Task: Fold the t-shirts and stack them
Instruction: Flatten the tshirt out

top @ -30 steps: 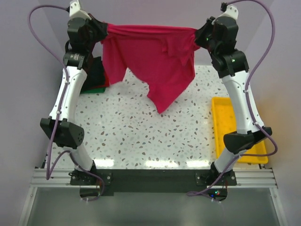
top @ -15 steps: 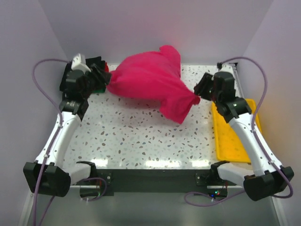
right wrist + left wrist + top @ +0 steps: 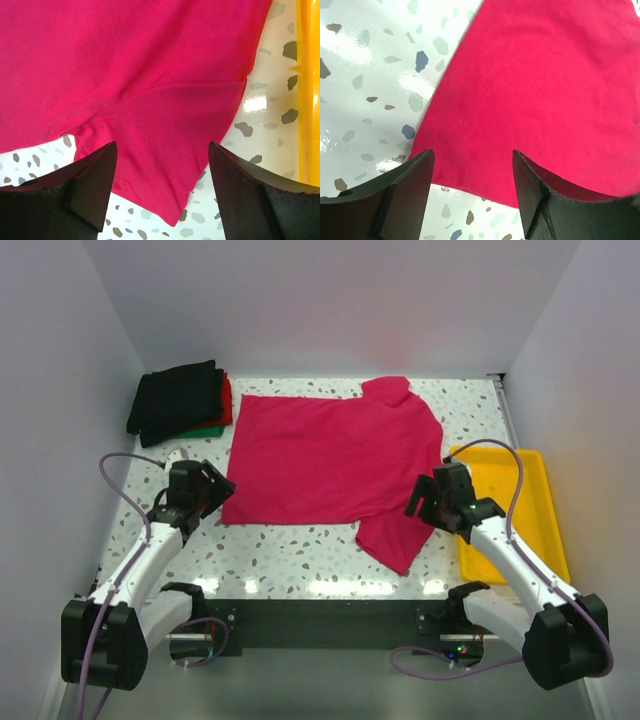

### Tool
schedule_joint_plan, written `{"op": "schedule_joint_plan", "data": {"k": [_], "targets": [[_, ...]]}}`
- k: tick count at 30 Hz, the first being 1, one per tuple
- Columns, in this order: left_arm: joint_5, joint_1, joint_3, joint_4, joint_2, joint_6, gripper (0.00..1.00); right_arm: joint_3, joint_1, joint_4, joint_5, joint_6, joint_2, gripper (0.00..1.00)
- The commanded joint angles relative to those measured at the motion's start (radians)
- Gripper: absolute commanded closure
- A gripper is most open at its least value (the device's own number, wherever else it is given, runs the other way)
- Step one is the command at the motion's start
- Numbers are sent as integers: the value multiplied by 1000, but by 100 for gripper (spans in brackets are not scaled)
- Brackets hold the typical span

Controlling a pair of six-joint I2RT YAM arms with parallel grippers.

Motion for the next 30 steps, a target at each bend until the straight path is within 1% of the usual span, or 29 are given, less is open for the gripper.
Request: {"op": "schedule_joint_plan", "data": {"k": [1,5,6,10,15,19,24,26,29,30], "targets": [[-99,4,5,-3,5,-74,33,-39,-1,36,-23,63,-52,23],[-149,5,12,-69,10,-117,39,-52,-1,32,-25,77,-81,23],[-180,5,9,-86,7,-131,39,-49,-2,27,-28,77,-86,23],[-221,4,-25,-149,-19,-202,39,-36,-1,19,-23,74,-84,23],[-180,2,-74,-131,-21,-220,41,-24,-1,36,-23,77,-52,23],[-134,-10,-114,-77,4,-235,43,-9,-1,38,-20,71,-20,24],[-161,-70,-126,-39,39,-265,43,-7,-1,36,4,69,-15,24],[-172,-77,-124,-34,61,-274,44,-10,-2,30,18,66,-21,24],[-180,-84,-130,-8,93,-280,51,-13,-1,27,49,69,-23,24],[-183,-84,-130,-2,111,-281,56,-12,-1,27,60,71,-20,24]]}}
